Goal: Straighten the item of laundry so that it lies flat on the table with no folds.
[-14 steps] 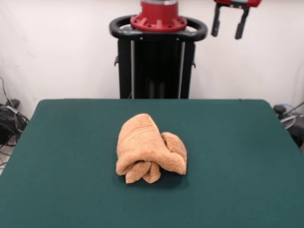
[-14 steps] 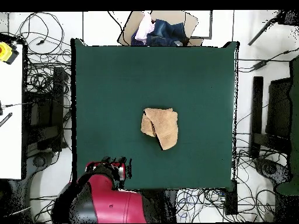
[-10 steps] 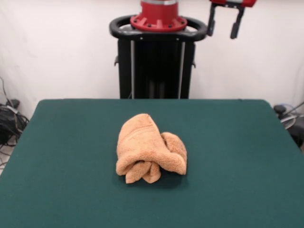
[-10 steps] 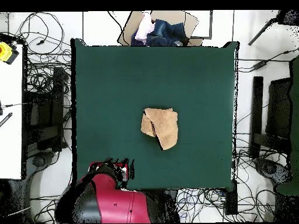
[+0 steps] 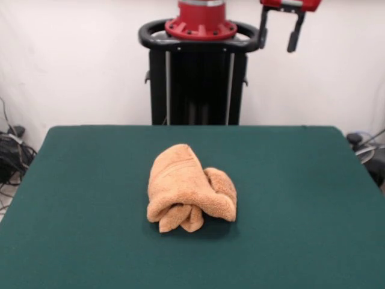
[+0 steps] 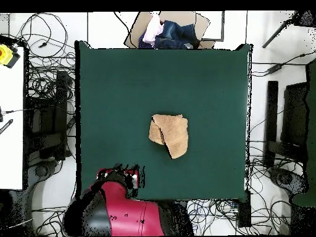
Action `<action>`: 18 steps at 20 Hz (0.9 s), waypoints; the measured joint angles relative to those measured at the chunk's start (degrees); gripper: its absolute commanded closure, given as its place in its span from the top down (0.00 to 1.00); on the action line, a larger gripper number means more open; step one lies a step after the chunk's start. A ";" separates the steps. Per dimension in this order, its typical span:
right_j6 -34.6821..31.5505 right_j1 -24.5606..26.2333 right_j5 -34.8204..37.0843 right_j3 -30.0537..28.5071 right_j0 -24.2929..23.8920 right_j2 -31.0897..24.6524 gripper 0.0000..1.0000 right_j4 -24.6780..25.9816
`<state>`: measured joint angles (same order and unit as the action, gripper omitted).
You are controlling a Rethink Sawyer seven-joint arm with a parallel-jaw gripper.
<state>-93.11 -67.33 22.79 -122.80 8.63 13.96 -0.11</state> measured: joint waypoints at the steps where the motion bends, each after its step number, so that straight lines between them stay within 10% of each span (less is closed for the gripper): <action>1: 0.00 0.28 -0.83 0.02 -0.30 -0.07 1.00 -0.01; 18: 0.00 6.36 -11.66 0.03 -3.42 -1.38 1.00 -0.01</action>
<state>-93.11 -60.98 11.13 -122.78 5.22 12.58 -0.12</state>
